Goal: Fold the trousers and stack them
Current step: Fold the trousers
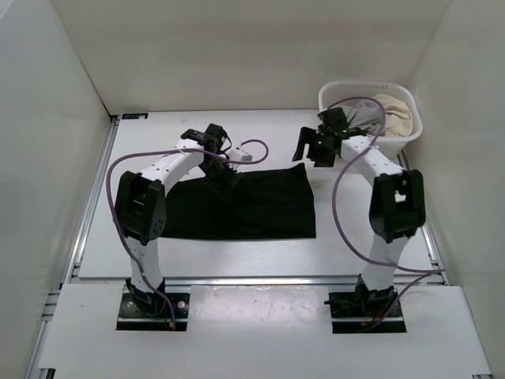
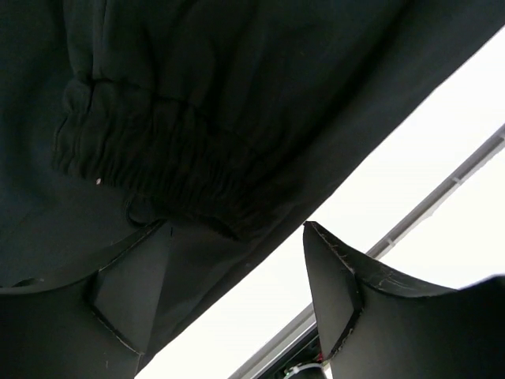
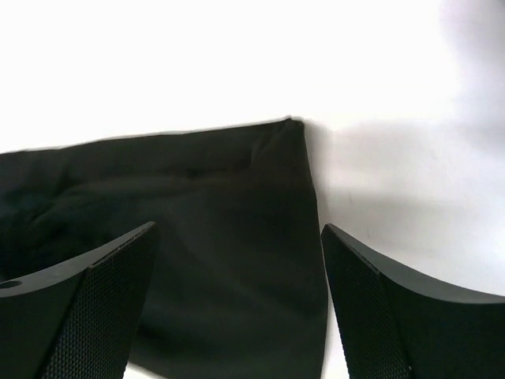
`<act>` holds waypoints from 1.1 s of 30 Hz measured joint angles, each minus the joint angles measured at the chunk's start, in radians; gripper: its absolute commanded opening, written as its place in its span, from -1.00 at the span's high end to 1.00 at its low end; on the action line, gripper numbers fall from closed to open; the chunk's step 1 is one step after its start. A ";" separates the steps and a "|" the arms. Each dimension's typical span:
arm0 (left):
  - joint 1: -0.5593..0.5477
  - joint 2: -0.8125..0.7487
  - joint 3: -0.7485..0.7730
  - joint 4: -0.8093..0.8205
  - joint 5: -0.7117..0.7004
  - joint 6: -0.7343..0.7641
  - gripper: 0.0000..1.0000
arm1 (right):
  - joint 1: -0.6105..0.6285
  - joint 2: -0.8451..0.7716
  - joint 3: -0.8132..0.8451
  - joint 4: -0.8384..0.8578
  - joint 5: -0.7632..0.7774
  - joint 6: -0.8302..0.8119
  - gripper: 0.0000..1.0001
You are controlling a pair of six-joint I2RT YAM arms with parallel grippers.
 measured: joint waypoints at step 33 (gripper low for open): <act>-0.011 0.002 -0.180 0.072 0.000 0.034 -0.28 | 0.010 0.245 0.146 -0.056 -0.029 0.122 -0.67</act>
